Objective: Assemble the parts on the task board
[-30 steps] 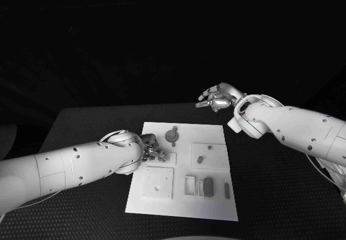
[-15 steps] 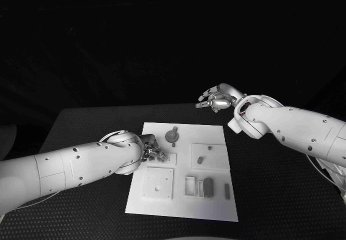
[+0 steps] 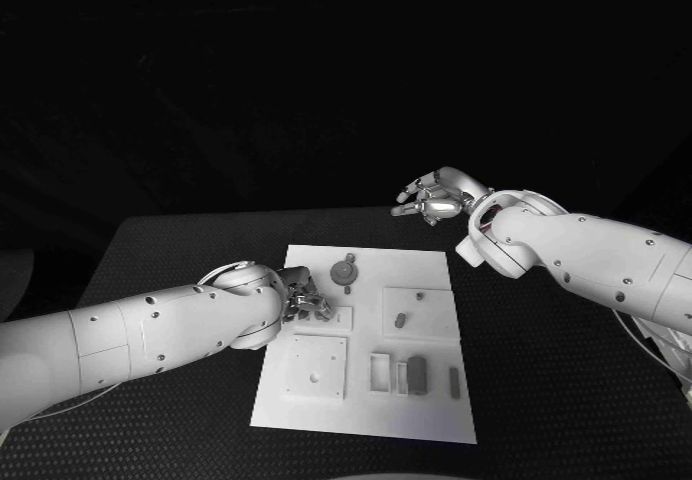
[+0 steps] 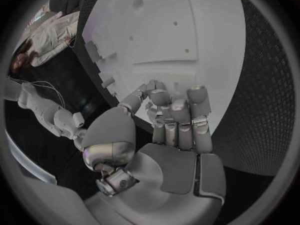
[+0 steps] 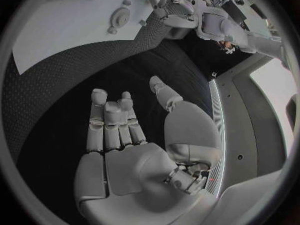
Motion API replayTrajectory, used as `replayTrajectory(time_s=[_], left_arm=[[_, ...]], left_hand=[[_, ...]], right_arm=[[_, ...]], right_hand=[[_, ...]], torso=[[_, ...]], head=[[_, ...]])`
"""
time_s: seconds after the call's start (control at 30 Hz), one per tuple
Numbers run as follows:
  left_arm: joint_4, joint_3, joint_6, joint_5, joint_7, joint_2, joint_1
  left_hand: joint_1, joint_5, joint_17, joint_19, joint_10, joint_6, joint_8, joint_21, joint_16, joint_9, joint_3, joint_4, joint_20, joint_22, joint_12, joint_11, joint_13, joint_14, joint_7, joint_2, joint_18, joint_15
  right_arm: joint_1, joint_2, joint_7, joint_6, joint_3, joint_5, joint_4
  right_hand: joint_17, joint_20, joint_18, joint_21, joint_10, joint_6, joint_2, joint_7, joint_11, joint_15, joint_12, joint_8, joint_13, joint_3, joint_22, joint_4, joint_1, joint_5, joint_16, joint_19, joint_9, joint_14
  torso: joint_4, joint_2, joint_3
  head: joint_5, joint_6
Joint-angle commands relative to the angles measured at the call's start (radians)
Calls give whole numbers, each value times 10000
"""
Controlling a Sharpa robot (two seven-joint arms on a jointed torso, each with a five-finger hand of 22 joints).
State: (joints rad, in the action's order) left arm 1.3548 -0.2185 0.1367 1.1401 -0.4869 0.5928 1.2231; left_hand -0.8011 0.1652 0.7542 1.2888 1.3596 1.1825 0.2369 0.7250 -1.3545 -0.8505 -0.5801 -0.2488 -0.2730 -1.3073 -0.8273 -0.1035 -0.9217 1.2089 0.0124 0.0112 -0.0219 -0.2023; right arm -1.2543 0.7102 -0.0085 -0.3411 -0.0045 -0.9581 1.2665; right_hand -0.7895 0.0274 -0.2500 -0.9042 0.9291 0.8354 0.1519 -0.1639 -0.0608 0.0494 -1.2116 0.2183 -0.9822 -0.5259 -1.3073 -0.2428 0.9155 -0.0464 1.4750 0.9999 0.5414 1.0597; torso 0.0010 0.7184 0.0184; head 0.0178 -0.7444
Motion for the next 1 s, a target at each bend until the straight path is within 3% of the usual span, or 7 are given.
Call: replayTrajectory(time_s=[0.03, 0.63, 1.0], left_arm=[[52, 4, 398, 135, 173, 6, -11], [34, 4, -189, 142, 67, 2, -21], [-54, 3, -53, 135, 29, -53, -122]], left_hand=[[-771, -67, -21, 40, 22, 288, 7, 28, -66, -3, -143, -240, 0, -210, -56, 8, 9, 9, -209, -888, -326, -45], [-686, -148, -51, 31, 16, 292, -12, 42, -86, -3, -159, -326, 7, -208, -65, 11, 8, 4, -213, -907, -313, -41], [-505, -167, -110, 26, 16, 313, -36, 35, -99, -2, -148, -196, 6, -188, -44, 16, 53, -21, -215, -514, -305, -34]], right_arm=[[2, -2, 52, 129, 5, -4, -1], [2, -9, 39, 153, 5, -4, -12], [2, -4, 31, 154, 5, -4, -7]], right_hand=[[9, 61, -118, 48, -70, -16, -15, -69, 20, -10, -62, -29, 17, 23, -90, 64, -110, -30, 45, -1, -12, -79], [12, 58, -118, 49, -73, -20, -14, -69, 19, -10, -68, -29, 22, 21, -93, 77, -121, -30, 50, -2, -13, -80], [14, 58, -118, 50, -74, -20, -16, -69, 19, -11, -72, -28, 25, 22, -94, 90, -134, -31, 53, -2, -13, -82]], torso=[[1, 1, 1], [1, 2, 6], [-6, 1, 8]], head=[[4, -15], [7, -38], [8, -39]])
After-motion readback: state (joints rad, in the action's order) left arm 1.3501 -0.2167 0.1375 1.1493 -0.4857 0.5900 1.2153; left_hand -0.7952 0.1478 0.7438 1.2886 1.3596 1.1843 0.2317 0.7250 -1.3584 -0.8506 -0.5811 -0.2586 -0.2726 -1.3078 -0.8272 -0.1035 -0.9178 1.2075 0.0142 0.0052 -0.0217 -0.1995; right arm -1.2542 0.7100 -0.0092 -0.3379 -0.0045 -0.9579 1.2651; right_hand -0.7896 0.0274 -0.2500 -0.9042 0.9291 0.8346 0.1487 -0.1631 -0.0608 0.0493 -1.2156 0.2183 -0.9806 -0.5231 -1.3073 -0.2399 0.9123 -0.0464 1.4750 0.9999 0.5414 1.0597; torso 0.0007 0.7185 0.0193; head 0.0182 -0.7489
